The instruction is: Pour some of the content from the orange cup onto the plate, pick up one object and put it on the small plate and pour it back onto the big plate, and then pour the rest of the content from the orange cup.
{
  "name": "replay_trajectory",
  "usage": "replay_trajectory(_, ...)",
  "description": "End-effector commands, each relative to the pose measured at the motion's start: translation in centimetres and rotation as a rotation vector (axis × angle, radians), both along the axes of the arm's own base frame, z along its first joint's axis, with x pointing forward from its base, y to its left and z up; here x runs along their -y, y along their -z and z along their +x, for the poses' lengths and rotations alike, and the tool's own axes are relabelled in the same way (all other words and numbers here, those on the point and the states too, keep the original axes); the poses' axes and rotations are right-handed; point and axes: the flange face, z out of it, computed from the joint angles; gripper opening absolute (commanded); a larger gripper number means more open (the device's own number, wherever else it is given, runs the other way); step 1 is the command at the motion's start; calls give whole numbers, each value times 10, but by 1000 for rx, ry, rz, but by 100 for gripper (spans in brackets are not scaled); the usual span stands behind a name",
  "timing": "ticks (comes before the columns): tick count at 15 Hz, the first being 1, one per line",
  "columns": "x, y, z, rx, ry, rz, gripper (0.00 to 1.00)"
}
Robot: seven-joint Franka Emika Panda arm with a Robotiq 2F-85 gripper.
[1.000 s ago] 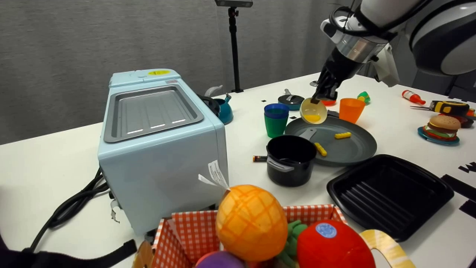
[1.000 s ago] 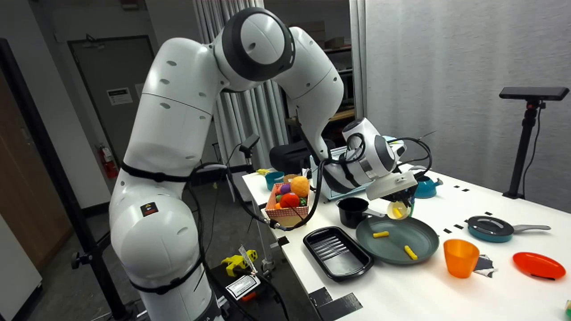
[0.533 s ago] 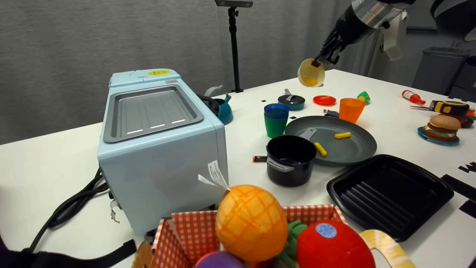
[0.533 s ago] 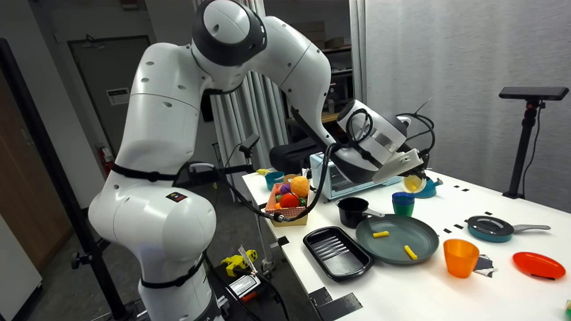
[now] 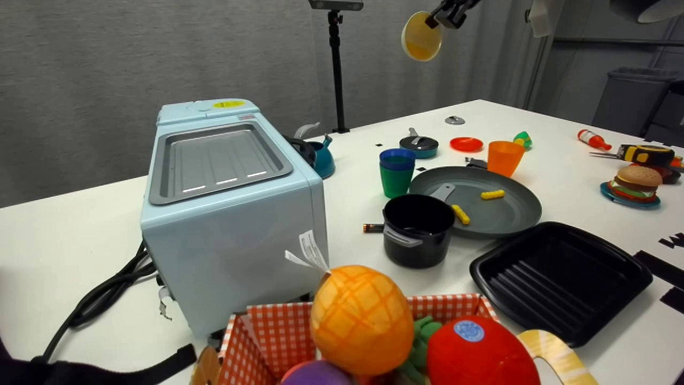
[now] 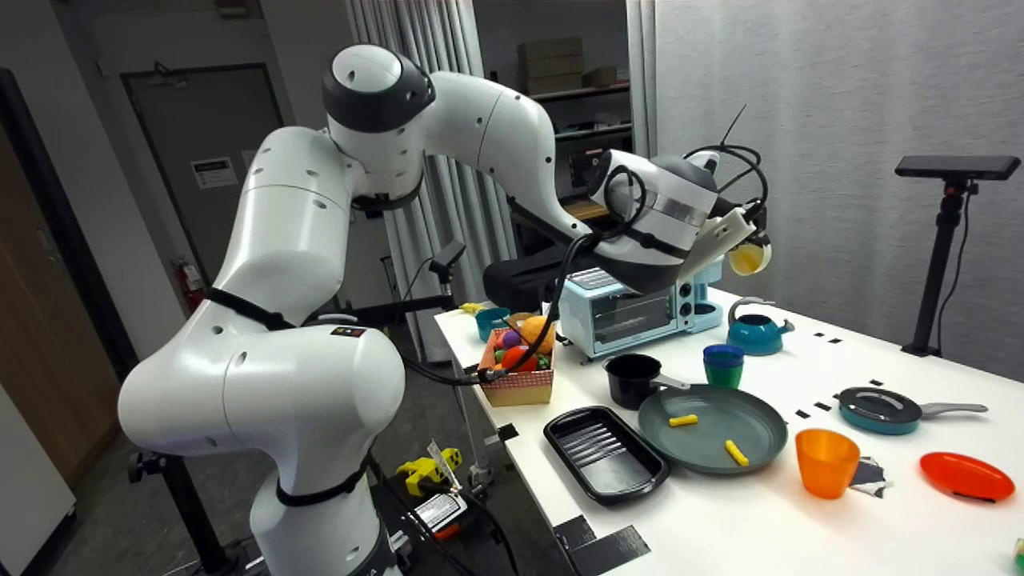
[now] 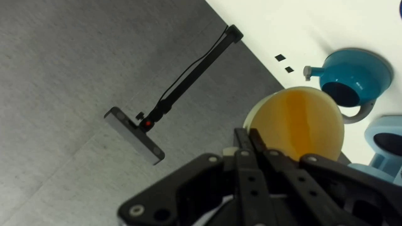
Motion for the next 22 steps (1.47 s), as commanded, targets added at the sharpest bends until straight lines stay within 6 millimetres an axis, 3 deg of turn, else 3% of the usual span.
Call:
replay_trajectory(1,-2,10,-33,119,26,-52,1)
replay_trajectory(6,3,73,-75,139,109,-48,1)
replay_trajectory(9,4,97,-89,162,150,-38,1)
replay_trajectory(10,26,103,-93,161,156,-48,1)
replay_trajectory(11,31,105,-96,178,161,-50,1)
replay_trajectory(12,66,90,-105,212,194,-53,1)
replay_trajectory(16,152,52,-118,333,236,-87,1)
replay_trajectory(17,113,77,-111,328,223,-88,1)
replay_trajectory(19,113,80,-111,355,220,-85,1)
replay_trajectory(22,73,101,-103,343,180,-55,1)
